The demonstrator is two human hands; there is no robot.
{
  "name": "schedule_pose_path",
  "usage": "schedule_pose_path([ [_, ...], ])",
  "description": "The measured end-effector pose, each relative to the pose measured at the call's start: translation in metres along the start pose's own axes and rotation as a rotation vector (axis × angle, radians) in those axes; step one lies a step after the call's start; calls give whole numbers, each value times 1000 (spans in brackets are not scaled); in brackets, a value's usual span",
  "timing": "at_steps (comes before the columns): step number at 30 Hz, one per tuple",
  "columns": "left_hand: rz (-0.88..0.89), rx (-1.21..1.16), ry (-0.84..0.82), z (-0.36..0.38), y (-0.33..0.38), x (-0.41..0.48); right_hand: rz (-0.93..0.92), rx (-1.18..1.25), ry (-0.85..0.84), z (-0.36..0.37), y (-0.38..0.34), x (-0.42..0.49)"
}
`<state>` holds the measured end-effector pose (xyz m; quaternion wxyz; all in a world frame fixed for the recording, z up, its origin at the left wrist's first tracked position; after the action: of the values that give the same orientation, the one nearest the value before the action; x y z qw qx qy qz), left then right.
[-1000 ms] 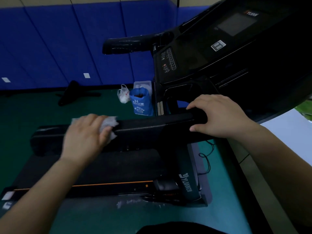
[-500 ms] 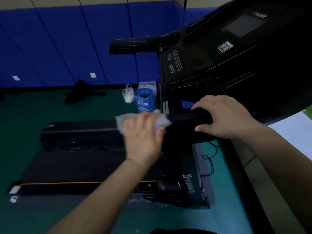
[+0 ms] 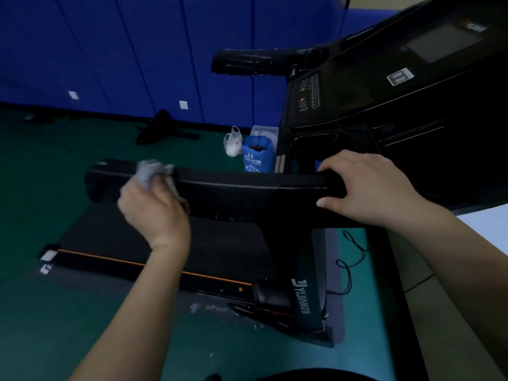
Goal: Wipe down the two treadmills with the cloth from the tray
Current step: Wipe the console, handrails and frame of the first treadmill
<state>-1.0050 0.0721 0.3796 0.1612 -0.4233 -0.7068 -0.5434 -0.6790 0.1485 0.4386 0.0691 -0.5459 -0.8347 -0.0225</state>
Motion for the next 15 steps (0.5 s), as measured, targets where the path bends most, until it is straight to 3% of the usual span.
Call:
schedule_pose_path([
  [3,-469,-242,248,-7,-16,-43,-7,-6,-1,1,-1,0],
  [10,-684,-442,159,81,69,-109,-40,-38,10,3,-4,-1],
  [12,-647,-443,171,86,85,-123,-47,-53,10,4,-3,-2],
  [15,-408,-443,72,90,116,-152,-47,-58,13,4,-3,-1],
])
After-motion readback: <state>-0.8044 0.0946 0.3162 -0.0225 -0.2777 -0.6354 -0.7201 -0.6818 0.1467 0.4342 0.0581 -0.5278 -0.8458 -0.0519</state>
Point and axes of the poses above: each hand's wrist, its own x-axis towards the middle knuckle, its own z-axis out of the palm, y = z × x, the point moved 7 cm from there along x, towards the middle knuckle, and after that the axes turned 6 degrees about z, right-handed, at the moved point
